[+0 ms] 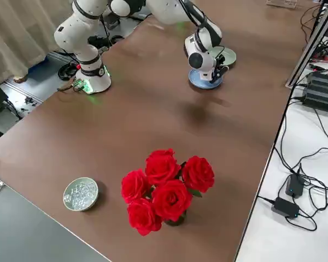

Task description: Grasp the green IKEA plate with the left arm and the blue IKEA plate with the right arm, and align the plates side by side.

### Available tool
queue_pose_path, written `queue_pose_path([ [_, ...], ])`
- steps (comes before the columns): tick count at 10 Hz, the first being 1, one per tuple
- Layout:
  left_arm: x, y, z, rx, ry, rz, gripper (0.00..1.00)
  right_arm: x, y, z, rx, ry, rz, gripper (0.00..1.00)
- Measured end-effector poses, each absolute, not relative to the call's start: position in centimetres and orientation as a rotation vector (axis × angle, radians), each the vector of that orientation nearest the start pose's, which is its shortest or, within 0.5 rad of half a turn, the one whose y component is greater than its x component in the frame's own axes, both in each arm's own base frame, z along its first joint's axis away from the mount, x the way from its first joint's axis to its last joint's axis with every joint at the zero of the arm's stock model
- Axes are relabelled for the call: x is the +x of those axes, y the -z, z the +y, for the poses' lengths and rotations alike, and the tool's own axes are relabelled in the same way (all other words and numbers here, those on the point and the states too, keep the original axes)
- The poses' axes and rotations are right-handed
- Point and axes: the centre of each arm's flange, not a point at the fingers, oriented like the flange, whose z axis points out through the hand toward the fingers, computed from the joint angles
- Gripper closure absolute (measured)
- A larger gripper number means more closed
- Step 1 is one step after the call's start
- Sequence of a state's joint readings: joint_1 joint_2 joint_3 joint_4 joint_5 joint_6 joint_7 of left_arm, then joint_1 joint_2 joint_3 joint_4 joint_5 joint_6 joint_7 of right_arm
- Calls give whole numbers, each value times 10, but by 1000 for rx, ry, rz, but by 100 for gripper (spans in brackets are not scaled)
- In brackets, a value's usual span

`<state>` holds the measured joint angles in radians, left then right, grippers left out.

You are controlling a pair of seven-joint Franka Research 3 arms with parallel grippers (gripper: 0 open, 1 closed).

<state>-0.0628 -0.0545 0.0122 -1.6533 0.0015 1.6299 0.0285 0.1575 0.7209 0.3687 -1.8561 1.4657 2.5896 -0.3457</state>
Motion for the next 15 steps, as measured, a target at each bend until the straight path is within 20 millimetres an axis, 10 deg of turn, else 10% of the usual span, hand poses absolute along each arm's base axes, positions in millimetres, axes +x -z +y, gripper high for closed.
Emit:
queue_pose_path([
  [15,542,-621,-27,-3138,50,124,1,555,-143,316,-2082,-184,622,43],
])
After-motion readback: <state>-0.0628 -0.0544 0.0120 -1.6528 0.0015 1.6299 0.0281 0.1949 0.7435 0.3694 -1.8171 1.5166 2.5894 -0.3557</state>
